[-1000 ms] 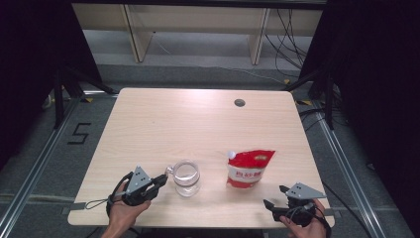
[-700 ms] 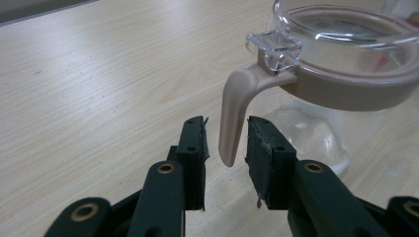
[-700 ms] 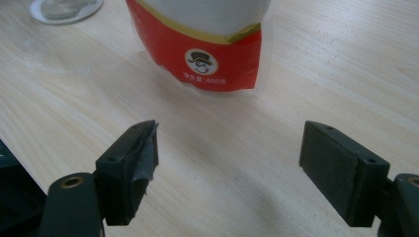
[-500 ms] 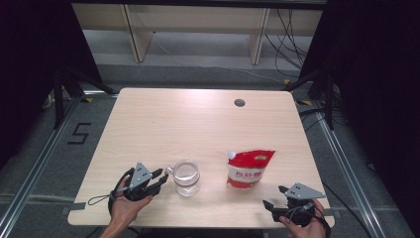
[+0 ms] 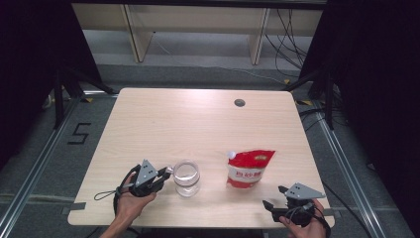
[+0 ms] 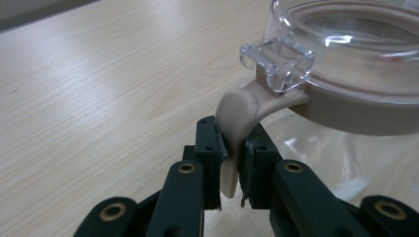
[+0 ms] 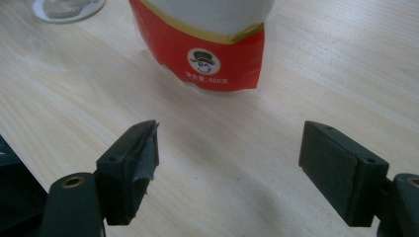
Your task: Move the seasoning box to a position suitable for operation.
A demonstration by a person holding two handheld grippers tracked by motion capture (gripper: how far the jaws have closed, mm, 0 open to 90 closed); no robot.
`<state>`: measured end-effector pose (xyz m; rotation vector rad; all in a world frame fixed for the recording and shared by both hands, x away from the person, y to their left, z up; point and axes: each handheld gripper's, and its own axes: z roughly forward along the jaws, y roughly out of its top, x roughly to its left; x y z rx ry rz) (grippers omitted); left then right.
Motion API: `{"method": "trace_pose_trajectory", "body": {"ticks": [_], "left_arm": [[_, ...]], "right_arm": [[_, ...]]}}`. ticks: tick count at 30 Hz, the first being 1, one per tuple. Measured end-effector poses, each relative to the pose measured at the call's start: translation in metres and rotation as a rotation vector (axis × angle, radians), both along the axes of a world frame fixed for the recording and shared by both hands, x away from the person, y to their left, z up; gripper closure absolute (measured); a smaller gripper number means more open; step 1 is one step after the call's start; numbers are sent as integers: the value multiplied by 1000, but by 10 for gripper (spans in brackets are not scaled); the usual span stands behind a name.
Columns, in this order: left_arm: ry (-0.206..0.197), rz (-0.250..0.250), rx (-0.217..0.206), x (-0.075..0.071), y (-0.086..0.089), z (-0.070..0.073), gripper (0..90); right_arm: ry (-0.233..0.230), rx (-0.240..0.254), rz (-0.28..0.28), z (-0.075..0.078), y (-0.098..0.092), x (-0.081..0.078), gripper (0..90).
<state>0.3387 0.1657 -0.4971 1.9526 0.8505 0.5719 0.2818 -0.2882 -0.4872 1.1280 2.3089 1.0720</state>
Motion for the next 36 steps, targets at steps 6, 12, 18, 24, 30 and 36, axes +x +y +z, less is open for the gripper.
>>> {"method": "trace_pose_trajectory", "body": {"ticks": [6, 12, 18, 24, 30, 36], "left_arm": [[11, -29, -14, -6, -7, 1, 796], [29, -62, -10, -13, -18, 2, 793], [25, -81, -6, -16, -22, 2, 790], [17, -85, -13, -18, -23, 2, 788], [33, -84, -34, -22, -29, 1, 786], [30, -114, -29, -27, -37, 1, 784]], "right_arm": [[-8, 0, 11, -1, -1, 1, 241], [-10, -1, 12, -1, -2, 1, 242], [1, -3, 20, -2, -2, 3, 243], [1, -3, 15, -2, -2, 3, 242], [-10, -13, 26, -2, -2, 4, 242], [2, -10, 16, -2, -2, 3, 242]]}}
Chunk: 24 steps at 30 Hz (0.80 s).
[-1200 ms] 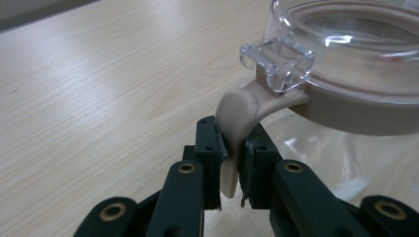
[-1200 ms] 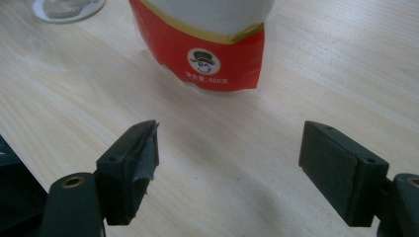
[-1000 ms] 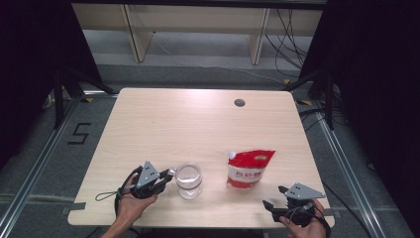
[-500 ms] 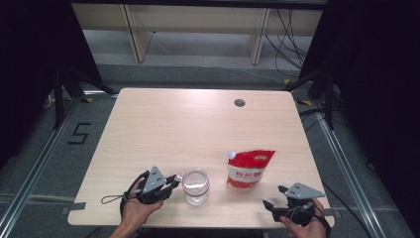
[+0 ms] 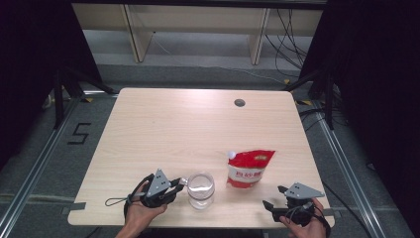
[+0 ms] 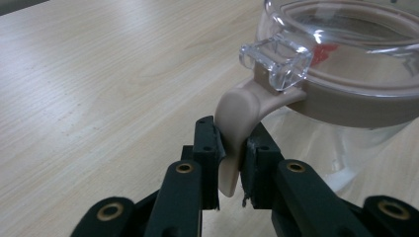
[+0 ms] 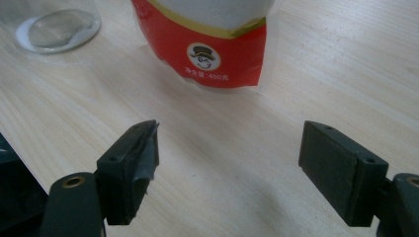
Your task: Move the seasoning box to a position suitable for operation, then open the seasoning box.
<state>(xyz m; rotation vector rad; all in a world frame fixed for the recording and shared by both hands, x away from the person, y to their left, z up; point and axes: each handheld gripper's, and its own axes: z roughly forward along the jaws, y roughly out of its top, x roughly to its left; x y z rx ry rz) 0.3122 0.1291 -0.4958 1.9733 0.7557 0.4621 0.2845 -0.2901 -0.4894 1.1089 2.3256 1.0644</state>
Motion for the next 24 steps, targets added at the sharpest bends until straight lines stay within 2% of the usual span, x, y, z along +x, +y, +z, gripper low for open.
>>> {"method": "trace_pose_trajectory", "body": {"ticks": [5, 7, 8, 9, 10, 11, 12, 13, 14, 15, 16, 17, 18, 20, 21, 22, 23, 24], "left_arm": [[7, -2, -9, -3, -1, 0, 781], [5, -14, -16, -2, -1, -1, 776], [25, -19, -25, -3, 0, 0, 769], [38, -16, -54, -3, 0, -1, 752], [54, -19, -66, -3, 1, -1, 714], [59, -19, -60, -3, 2, -1, 646], [53, -43, -45, -1, 3, 0, 605], [76, -51, -36, -2, 3, -1, 571], [65, -53, -21, -3, 5, -1, 543], [65, -52, -35, -3, 6, -1, 508], [68, -51, -19, -2, 8, 0, 482], [78, -54, -32, -2, 10, 1, 460], [86, -60, -39, -2, 11, 2, 409], [78, -74, -28, -2, 13, 6, 390], [97, -67, -31, -4, 13, 7, 362], [105, -70, -29, -4, 14, 9, 333], [100, -80, -29, -5, 14, 10, 313], [95, -82, -22, -6, 14, 12, 307]], "right_arm": [[-12, -3, 5, 0, 0, 1, 242], [21, 6, -12, 0, 2, -1, 242], [11, 2, -5, 0, 2, 0, 242], [30, 10, -17, 0, 3, -1, 242], [33, 11, -12, 0, 3, -1, 244], [22, 16, -10, 0, 3, -1, 246], [19, 14, -7, 0, 3, 0, 246], [21, 14, -7, 0, 3, -1, 246], [25, 7, -5, 0, 3, 0, 246], [17, 9, -9, 0, 2, 0, 244], [14, 8, -7, 0, 2, 0, 244], [13, 7, -6, 0, 2, 0, 244], [0, -7, 16, 0, 0, 1, 244], [-3, -9, 22, -1, 0, 1, 243], [9, 0, 5, 0, 0, -1, 243], [2, -4, 4, -1, 0, -1, 243], [-2, -8, 15, -1, -1, -1, 243], [15, 0, 12, -1, -1, -2, 243]]}}
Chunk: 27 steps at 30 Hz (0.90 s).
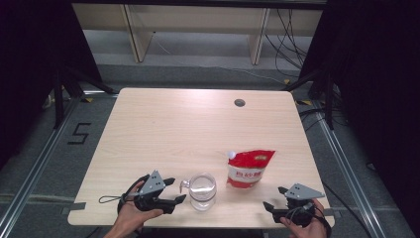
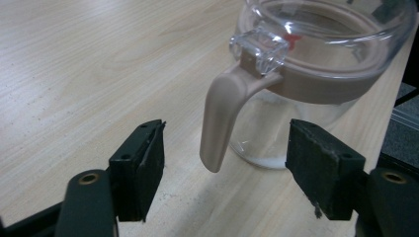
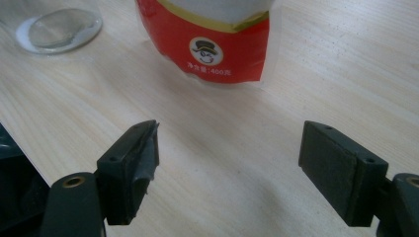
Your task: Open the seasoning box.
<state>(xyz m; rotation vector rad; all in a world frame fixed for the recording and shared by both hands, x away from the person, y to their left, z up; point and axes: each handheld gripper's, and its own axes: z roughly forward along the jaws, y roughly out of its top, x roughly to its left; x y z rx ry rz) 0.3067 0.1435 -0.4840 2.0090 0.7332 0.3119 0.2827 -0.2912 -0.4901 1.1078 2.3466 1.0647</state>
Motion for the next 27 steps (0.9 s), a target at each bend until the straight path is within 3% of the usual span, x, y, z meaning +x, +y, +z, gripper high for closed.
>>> {"method": "trace_pose_trajectory", "body": {"ticks": [1, 2, 3, 4, 6, 7, 9, 12, 15, 17, 20, 21, 24, 27], "left_arm": [[-5, 6, 12, -1, 0, 2, 297], [-3, 5, 6, -1, 1, 6, 276], [-3, 5, 6, -1, 1, 6, 269], [6, 9, -5, -2, 0, 8, 269], [-9, 4, 3, -2, 1, 11, 266], [-4, -2, 6, -2, 1, 12, 267], [12, 8, -9, -5, 0, 14, 272], [8, 1, -21, -8, 0, 19, 278], [8, 27, -43, -10, 0, 21, 261], [2, 36, -33, -10, 1, 23, 271], [0, 50, -66, -10, 4, 26, 333], [-17, 46, -87, -10, 4, 27, 374], [-68, 30, -77, -9, 8, 32, 569], [-85, 39, -100, -9, 10, 36, 713]], "right_arm": [[-13, -8, -4, 0, -1, 0, 243], [26, 6, -35, 0, 0, -4, 242], [26, 6, -35, 0, 0, -4, 242], [-9, -12, -16, 0, -2, -2, 242], [18, 18, -25, -1, -1, -6, 242], [-14, -4, 2, -1, -4, -3, 242], [-4, -4, -21, 0, -2, -6, 241], [-16, -14, -6, 0, -2, -6, 241], [-19, -21, 16, 1, 0, -5, 241], [-31, -36, 14, 1, 0, -5, 241], [-35, -37, 15, 0, 0, -5, 241], [-31, -35, 14, 0, 0, -5, 241], [-32, -36, 16, 0, 0, -5, 241], [-28, -27, 15, 0, 1, -5, 243]]}}
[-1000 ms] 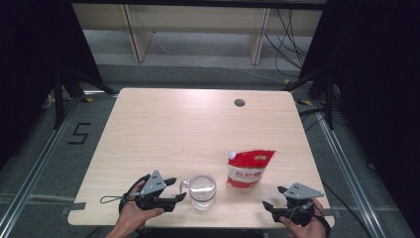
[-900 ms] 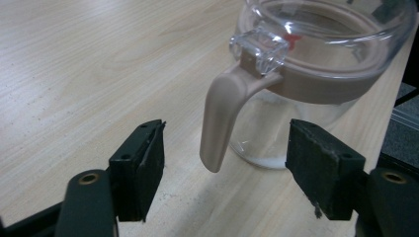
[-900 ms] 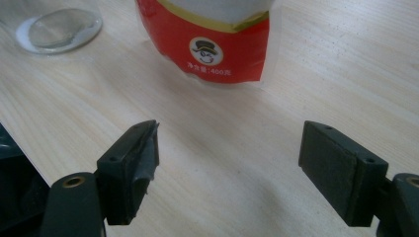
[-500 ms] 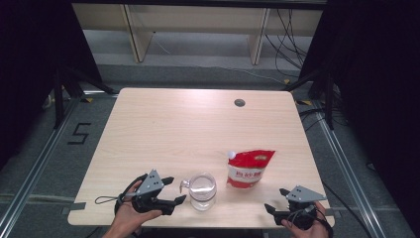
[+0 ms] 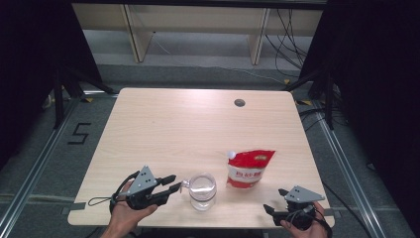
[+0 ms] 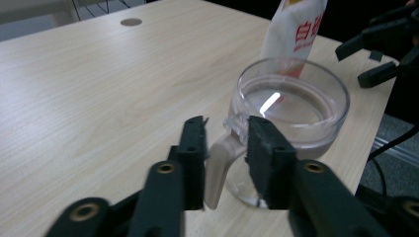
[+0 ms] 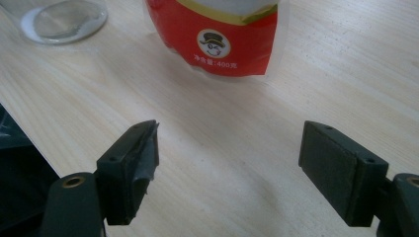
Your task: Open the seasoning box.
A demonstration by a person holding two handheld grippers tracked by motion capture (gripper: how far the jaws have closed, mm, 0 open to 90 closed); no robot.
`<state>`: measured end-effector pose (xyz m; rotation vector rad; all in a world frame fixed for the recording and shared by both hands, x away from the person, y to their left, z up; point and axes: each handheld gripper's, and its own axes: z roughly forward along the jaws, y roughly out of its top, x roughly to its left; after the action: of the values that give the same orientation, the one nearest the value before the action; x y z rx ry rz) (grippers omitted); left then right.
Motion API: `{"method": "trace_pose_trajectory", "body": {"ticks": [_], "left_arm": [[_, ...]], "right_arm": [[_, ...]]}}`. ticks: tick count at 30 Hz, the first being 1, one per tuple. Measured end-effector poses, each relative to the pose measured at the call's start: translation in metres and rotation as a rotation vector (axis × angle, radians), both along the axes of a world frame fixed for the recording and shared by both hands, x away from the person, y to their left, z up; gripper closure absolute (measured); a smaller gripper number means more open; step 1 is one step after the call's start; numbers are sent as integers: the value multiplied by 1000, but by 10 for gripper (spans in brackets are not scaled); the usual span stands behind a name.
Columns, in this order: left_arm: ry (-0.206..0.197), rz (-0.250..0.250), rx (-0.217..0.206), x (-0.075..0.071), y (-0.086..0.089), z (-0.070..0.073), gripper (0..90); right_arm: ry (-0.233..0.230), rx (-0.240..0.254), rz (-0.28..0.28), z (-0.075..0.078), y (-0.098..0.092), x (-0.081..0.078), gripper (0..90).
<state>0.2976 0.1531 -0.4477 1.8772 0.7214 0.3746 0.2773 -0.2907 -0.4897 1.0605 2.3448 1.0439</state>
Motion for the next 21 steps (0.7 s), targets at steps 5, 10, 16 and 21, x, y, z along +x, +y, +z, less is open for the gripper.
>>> {"method": "trace_pose_trajectory", "body": {"ticks": [5, 10, 16, 21], "left_arm": [[-10, -15, -5, 0, -7, 3, 855], [-23, -29, 19, 3, -19, 7, 895], [-27, -35, 47, 8, -26, 7, 895], [-34, -45, 67, 11, -27, 3, 894]], "right_arm": [[16, 23, 15, 2, 3, -1, 248], [8, 30, 29, 2, 6, -1, 241], [12, 49, 22, 3, 7, -3, 242], [-5, 44, 45, 5, 10, -2, 251]]}}
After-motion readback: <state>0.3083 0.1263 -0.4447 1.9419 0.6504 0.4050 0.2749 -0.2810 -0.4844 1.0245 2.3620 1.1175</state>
